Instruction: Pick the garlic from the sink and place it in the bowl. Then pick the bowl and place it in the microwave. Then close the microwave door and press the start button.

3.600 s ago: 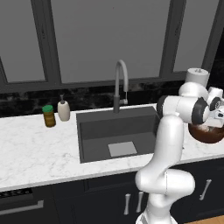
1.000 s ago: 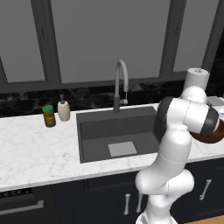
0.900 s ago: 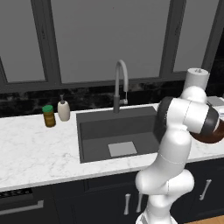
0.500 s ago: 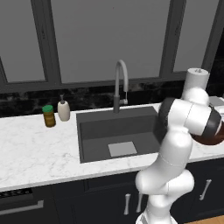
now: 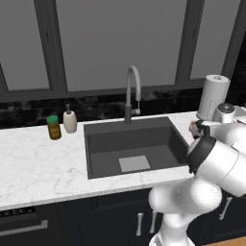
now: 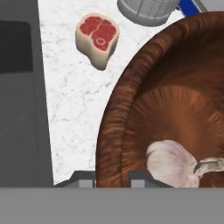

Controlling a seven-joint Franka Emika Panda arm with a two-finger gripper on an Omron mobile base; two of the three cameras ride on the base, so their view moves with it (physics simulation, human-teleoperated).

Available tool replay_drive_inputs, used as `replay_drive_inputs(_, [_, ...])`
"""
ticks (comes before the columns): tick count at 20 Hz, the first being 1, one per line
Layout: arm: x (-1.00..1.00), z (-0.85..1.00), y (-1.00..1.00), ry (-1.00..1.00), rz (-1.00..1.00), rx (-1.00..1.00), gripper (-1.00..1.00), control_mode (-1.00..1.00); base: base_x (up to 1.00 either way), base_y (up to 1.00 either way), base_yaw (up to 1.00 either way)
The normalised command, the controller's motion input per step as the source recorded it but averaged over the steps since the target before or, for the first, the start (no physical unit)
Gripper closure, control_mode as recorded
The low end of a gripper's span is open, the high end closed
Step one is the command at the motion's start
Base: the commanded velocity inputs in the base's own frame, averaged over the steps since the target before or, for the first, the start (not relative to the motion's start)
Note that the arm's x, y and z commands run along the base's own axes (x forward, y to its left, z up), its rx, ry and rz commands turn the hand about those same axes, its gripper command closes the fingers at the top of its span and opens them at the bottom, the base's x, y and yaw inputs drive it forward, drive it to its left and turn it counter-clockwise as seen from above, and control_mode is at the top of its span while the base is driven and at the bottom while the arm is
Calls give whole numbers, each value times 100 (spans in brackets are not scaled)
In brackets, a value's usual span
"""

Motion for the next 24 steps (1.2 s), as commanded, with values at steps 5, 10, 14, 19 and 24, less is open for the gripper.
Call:
replay_drive_inputs(5, [-45, 64, 53, -2, 23, -2, 100, -100, 0, 0, 0])
replay_drive_inputs(10, [-40, 88, 35, 0, 15, -2, 100, -100, 0, 0, 0])
replay_drive_inputs(14, [-28, 80, 31, 8, 9, 0, 100, -100, 0, 0, 0])
replay_drive_inputs(19, [-21, 35, 40, 11, 8, -3, 100, -100, 0, 0, 0])
replay_drive_inputs(24, [-17, 40, 39, 4, 8, -6, 100, -100, 0, 0, 0])
